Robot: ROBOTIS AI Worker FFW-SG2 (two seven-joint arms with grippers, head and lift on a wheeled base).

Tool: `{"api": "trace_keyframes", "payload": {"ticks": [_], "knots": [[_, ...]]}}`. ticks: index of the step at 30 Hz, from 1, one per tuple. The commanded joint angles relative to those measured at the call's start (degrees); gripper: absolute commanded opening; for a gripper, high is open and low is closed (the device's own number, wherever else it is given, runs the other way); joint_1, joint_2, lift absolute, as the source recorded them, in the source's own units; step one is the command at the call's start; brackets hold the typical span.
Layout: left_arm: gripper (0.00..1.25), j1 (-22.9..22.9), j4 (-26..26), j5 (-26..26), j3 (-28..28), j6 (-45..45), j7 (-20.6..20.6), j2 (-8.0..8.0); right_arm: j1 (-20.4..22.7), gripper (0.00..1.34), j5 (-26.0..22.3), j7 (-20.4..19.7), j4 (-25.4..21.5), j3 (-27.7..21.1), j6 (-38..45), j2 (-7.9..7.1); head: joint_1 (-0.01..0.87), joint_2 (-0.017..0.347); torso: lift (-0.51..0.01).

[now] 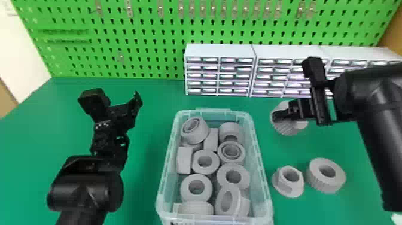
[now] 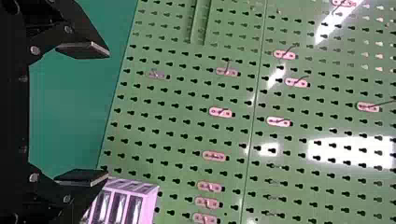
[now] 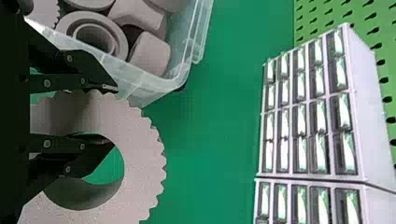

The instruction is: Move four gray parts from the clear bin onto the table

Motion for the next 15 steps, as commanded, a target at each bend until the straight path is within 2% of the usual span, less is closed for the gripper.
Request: {"api": "trace_keyframes", "payload": {"ticks": [1, 15], "knots": [[0.9, -0.1, 0.0, -0.1, 0.0, 0.0, 0.0, -0.1, 0.2, 0.3, 0.3, 0.0, 2.1, -0.4, -1.0, 0.0, 0.693, 0.072, -0.052], [0.9, -0.1, 0.1, -0.2, -0.1, 0.0, 0.0, -0.18, 0.7, 0.3, 0.2, -0.3, 9.7, -1.5, -6.3, 0.18, 0.693, 0.072, -0.052]]}}
